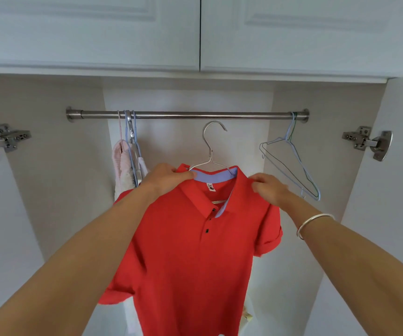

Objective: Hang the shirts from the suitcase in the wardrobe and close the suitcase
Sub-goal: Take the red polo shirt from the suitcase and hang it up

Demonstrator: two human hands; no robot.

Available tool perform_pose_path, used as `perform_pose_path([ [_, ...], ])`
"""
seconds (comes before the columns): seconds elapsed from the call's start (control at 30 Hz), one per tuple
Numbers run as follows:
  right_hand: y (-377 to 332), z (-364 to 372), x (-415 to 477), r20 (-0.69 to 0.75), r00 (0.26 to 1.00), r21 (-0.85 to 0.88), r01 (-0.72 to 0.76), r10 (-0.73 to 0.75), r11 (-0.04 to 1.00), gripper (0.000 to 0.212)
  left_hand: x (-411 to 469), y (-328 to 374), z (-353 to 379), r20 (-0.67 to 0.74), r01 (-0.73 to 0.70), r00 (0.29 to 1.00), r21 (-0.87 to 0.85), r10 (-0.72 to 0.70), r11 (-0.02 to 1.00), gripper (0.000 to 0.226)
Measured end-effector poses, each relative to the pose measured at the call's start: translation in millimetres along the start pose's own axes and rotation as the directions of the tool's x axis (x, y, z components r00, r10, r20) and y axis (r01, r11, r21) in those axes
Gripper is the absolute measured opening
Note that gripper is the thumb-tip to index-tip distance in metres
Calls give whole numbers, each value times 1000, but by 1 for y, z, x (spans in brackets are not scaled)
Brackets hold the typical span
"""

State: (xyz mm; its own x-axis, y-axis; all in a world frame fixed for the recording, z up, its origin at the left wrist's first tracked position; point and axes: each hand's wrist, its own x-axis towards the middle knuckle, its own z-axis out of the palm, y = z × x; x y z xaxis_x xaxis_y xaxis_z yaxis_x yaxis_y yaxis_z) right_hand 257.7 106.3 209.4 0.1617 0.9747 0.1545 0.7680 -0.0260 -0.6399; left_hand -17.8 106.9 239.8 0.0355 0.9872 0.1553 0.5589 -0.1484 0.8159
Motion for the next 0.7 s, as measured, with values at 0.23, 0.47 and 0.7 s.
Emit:
perform_pose_path([
  [0.23, 20, -7, -12, 21, 983, -214, -172, 180, 962, 33, 0, -4, -11, 54, 11, 999, -61, -7, 998, 40],
  [0.47, -29, 16, -16, -100, 995, -117, -11, 0, 993, 54, -4, 1, 15, 186, 125, 977, -87, -107, 988, 51],
  [0.7, -101, 49, -34, 23, 995, 268, 84, -94, 960, 28, -7, 21, 49, 172, 233, 964, -179, -203, 956, 44],
])
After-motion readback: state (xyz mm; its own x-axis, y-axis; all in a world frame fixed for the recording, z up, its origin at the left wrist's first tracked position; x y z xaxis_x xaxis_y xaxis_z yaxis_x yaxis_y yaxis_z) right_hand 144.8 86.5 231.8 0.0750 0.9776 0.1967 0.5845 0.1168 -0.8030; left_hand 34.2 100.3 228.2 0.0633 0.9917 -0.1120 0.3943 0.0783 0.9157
